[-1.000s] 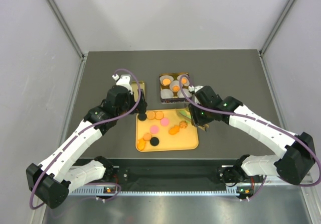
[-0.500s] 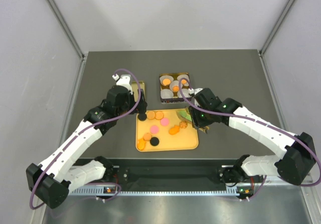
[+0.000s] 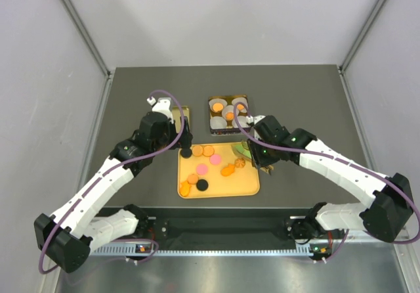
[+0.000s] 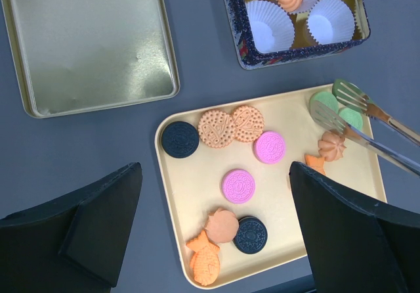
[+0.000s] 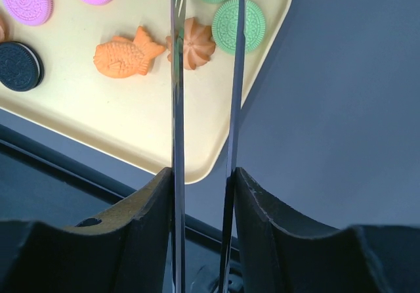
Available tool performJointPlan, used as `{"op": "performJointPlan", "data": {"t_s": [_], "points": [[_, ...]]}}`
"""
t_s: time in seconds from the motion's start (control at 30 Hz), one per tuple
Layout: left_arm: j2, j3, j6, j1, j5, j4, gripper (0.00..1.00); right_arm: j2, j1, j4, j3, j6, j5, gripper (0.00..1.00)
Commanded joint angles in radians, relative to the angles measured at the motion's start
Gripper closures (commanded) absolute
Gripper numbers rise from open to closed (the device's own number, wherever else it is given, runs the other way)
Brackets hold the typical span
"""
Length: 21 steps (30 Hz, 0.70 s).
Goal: Pack the cookies
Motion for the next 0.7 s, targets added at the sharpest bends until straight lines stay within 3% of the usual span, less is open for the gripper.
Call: {"op": "performJointPlan", "data": {"t_s": [0.0, 0.67], "points": [[-0.009, -0.009, -0.003, 0.005, 0.002, 0.050, 0.01, 0.002, 0.010, 0.017, 0.013, 0.001, 0.017, 0.61], [-0.016, -0.005, 0.001, 0.005, -0.007, 0.045, 0.01, -0.038, 0.000, -0.070, 0.189, -0.031, -0.004, 0.63]]}}
